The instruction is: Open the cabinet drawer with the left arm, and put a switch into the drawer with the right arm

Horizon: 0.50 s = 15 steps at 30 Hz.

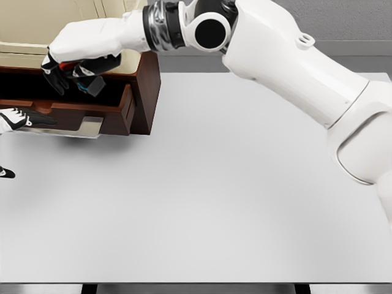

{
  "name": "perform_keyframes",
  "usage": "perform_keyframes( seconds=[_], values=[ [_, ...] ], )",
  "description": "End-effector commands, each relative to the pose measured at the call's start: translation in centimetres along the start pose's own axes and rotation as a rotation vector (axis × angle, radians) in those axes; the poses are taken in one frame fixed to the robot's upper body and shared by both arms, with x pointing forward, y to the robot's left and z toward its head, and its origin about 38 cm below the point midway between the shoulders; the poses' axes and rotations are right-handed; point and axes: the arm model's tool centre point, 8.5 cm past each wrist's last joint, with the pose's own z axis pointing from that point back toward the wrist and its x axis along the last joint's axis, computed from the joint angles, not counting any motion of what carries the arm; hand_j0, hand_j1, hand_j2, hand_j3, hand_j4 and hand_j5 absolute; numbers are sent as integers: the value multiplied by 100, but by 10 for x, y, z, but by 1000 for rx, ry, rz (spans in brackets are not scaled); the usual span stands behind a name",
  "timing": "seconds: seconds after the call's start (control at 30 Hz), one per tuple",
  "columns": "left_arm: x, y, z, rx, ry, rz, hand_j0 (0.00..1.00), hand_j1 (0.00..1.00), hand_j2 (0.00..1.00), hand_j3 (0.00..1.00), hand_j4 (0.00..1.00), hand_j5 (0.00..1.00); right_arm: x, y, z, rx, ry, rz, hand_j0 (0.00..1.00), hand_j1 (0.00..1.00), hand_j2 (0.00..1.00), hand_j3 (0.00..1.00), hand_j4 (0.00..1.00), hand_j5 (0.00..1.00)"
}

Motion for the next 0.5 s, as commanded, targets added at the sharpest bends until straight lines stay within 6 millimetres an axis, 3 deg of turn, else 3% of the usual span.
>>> perform_keyframes(
  seconds=[0.0, 0.2, 0.47],
  values=[
    [1, 1, 0, 4, -3, 5, 100, 100, 100, 100, 100, 100, 3, -5, -4, -21, -10, -7, 40, 40, 40, 40, 40, 40],
    [1, 0, -1, 0, -5, 6, 100, 100, 100, 100, 100, 100, -9, 3, -8, -19, 22, -43, 40, 40, 40, 40, 40, 40],
    [1, -1, -1, -1, -5, 6, 100, 100, 100, 100, 100, 100, -25, 8, 2, -18, 75, -68, 41, 41, 41, 41, 41, 41]
  ],
)
